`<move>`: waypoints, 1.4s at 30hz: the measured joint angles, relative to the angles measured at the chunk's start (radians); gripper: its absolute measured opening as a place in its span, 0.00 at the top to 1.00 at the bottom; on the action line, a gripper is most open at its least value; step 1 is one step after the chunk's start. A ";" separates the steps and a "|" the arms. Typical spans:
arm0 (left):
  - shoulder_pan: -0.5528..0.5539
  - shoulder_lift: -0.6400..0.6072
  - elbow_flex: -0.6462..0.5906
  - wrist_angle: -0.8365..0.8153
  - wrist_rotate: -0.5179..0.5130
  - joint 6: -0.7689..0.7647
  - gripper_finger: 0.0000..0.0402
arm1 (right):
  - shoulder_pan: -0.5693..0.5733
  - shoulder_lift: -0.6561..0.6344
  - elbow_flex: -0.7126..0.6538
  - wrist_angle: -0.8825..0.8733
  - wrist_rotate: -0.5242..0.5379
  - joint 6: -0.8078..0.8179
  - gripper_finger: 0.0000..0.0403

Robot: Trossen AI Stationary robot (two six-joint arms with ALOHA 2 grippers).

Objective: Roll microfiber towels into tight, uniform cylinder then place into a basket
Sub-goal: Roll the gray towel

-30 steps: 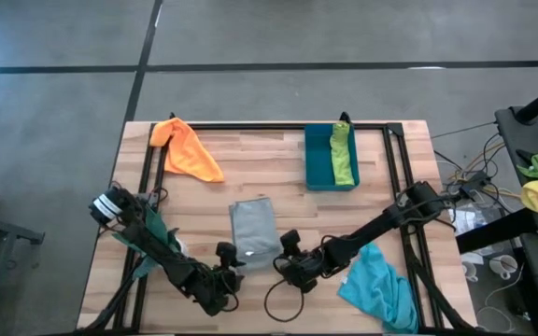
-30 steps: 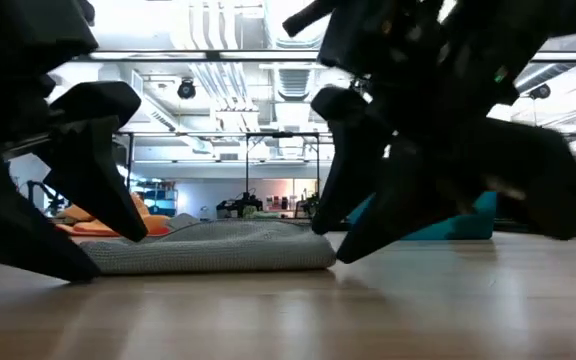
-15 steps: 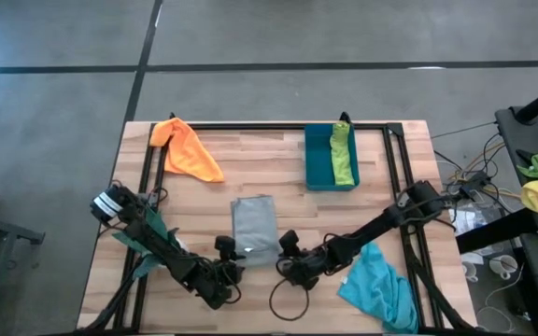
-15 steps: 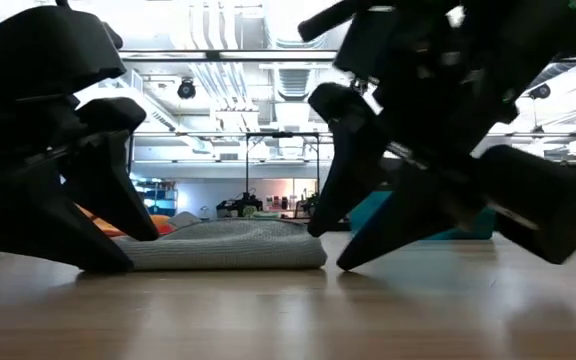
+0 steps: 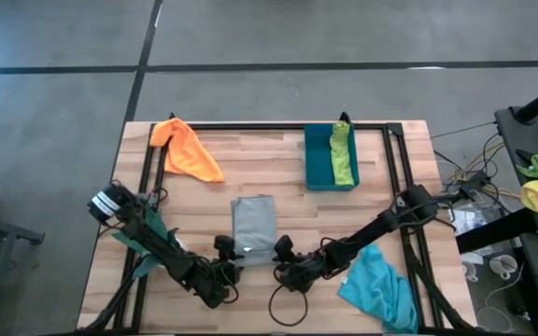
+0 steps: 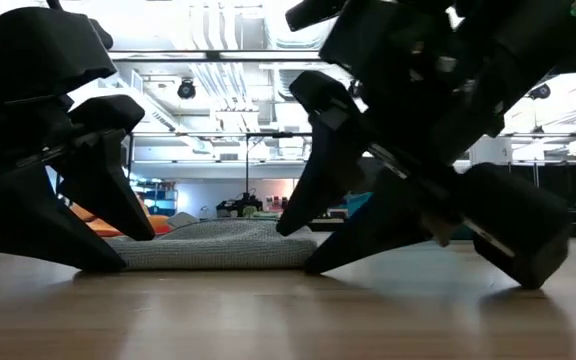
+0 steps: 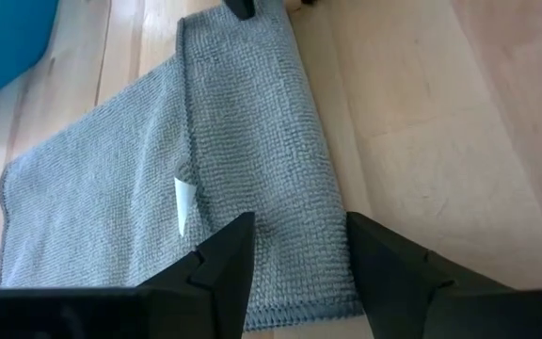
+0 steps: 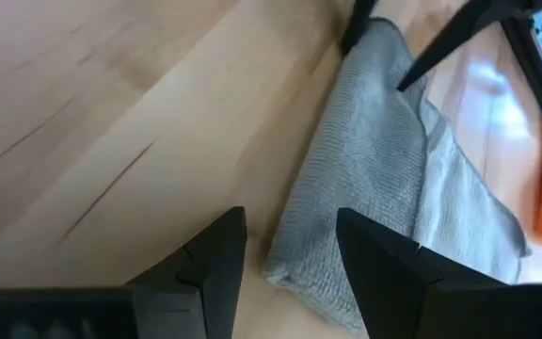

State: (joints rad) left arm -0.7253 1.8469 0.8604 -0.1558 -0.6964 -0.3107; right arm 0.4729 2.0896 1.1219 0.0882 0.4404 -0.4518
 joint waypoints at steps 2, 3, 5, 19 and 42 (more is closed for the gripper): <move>0.004 0.009 -0.002 0.002 0.005 0.000 0.61 | -0.010 0.002 -0.002 0.004 -0.001 0.016 0.58; 0.007 0.015 -0.002 0.002 0.008 -0.001 0.61 | -0.014 0.003 -0.003 0.005 -0.002 0.022 0.59; 0.011 0.040 -0.003 0.005 0.011 -0.023 0.63 | -0.023 0.003 -0.003 0.005 -0.002 0.032 0.60; 0.020 0.013 0.039 -0.021 0.125 -0.153 0.99 | -0.042 0.002 0.158 -0.301 -0.091 0.281 0.96; 0.078 -0.264 -0.076 0.077 0.447 -0.311 1.00 | -0.190 -0.004 0.406 -0.555 -0.882 0.618 0.97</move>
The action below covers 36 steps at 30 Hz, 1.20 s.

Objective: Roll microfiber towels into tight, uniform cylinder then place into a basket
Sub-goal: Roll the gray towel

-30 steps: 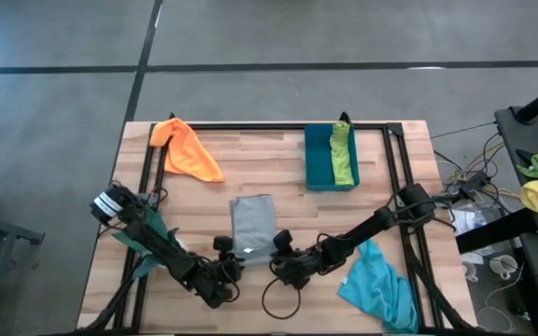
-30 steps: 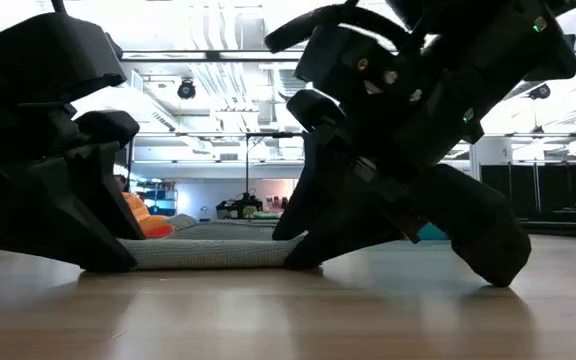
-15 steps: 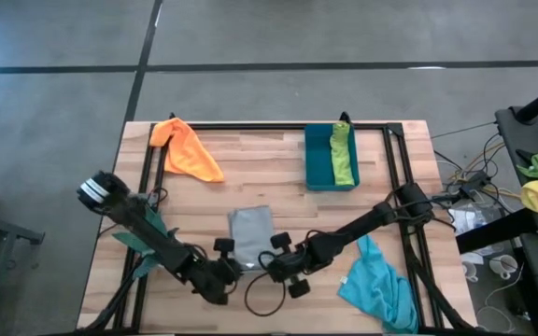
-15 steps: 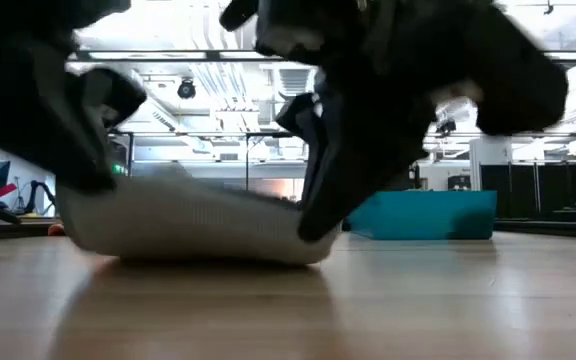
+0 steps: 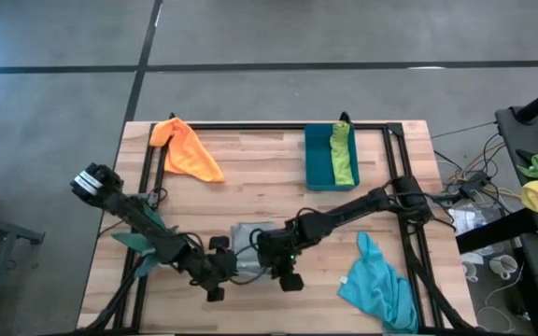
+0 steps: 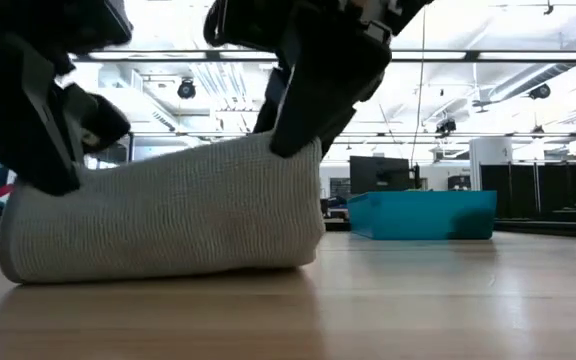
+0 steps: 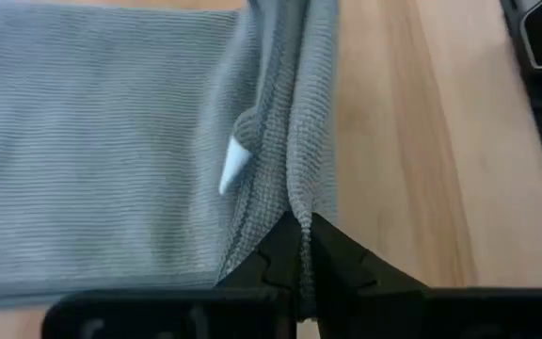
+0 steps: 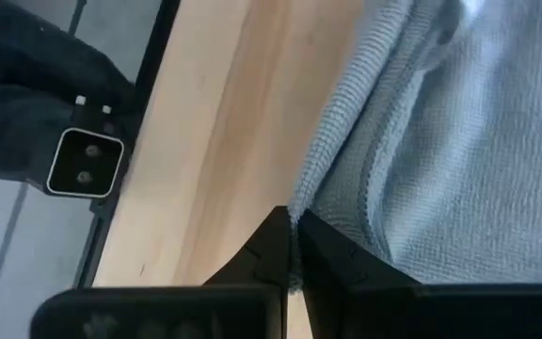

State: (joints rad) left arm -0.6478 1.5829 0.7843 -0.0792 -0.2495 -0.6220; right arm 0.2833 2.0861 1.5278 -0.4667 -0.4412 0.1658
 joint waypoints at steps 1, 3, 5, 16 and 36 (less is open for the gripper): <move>0.008 0.005 -0.010 0.030 0.015 0.000 1.00 | -0.011 0.001 -0.003 -0.001 -0.019 0.000 0.97; 0.029 0.018 -0.029 0.085 0.050 0.000 1.00 | -0.033 0.006 -0.006 -0.001 -0.102 0.014 0.97; 0.052 0.034 -0.048 0.160 0.103 0.000 1.00 | -0.050 0.012 -0.010 -0.002 -0.198 0.040 0.97; 0.077 0.089 -0.069 0.337 0.263 -0.001 1.00 | -0.035 0.077 -0.021 0.010 -0.245 0.109 0.97; 0.148 0.165 -0.056 0.444 0.430 0.005 1.00 | -0.035 0.078 -0.068 0.007 -0.162 0.152 0.97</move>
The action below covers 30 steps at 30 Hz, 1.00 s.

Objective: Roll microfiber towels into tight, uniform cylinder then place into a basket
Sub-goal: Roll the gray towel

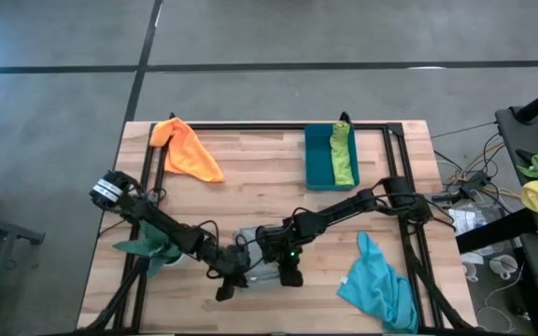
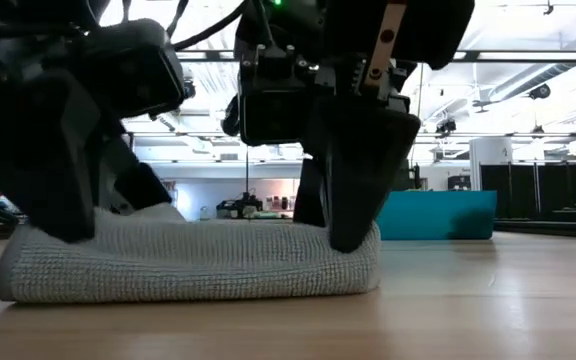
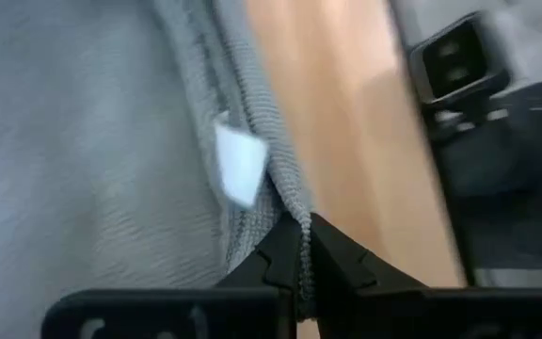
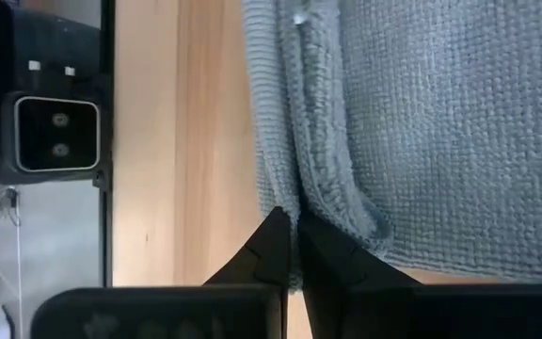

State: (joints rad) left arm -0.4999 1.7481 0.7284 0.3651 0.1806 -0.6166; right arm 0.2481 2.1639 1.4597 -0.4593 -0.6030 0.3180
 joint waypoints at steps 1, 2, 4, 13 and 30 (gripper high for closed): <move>0.004 0.000 0.000 0.021 0.018 0.000 1.00 | 0.000 0.000 0.002 -0.004 -0.018 0.000 0.97; 0.008 0.000 0.001 0.039 0.032 0.000 1.00 | 0.000 0.000 0.005 -0.006 -0.047 -0.001 0.97; 0.010 0.000 0.008 0.043 0.050 0.000 1.00 | 0.000 0.000 0.012 -0.009 -0.104 0.012 0.97; 0.005 0.018 0.017 0.085 0.076 -0.034 1.00 | 0.029 -0.003 0.013 0.003 -0.154 0.076 0.97; 0.000 0.232 0.095 0.368 0.247 -0.177 1.00 | 0.053 0.006 -0.006 0.040 -0.053 0.070 0.97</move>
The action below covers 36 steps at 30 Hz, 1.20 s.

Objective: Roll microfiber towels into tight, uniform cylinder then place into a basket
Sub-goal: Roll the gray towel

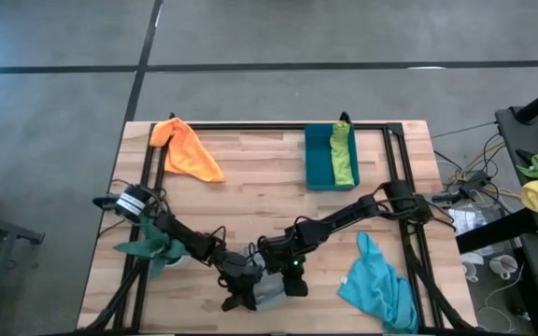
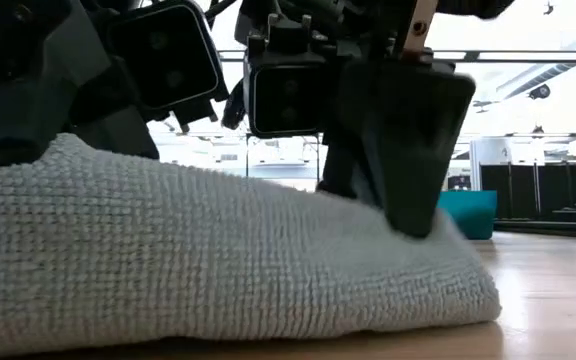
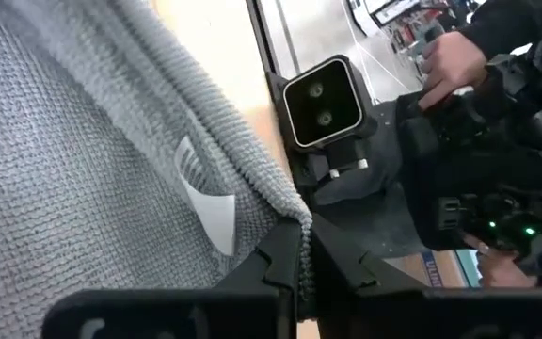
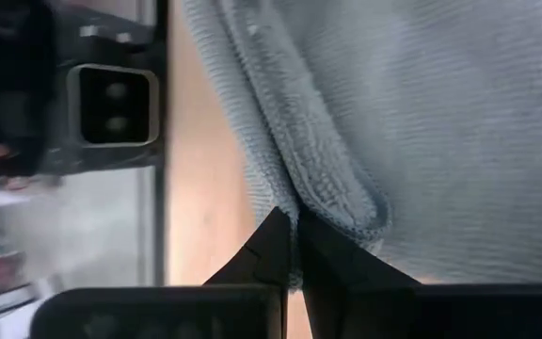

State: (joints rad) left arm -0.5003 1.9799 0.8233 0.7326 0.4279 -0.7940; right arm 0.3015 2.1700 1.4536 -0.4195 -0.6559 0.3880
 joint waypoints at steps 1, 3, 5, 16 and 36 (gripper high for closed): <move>0.000 -0.001 -0.003 0.000 -0.006 0.000 1.00 | 0.002 0.000 0.000 0.001 0.025 -0.003 0.97; 0.000 -0.012 -0.010 -0.010 -0.016 -0.001 1.00 | 0.006 0.000 0.000 0.002 0.050 -0.015 0.97; 0.000 -0.026 -0.010 -0.055 -0.033 -0.001 1.00 | 0.008 0.000 0.000 0.000 0.056 -0.020 0.95; -0.001 -0.105 -0.015 -0.207 -0.089 0.042 1.00 | 0.024 -0.055 -0.002 -0.097 0.037 -0.062 0.71; -0.115 -0.128 0.022 -0.300 -0.246 0.098 1.00 | 0.393 -0.088 0.000 0.165 0.870 -0.444 0.54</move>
State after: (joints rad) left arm -0.6157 1.8521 0.8457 0.4331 0.1818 -0.6963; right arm 0.6944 2.0817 1.4532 -0.2546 0.2145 -0.0559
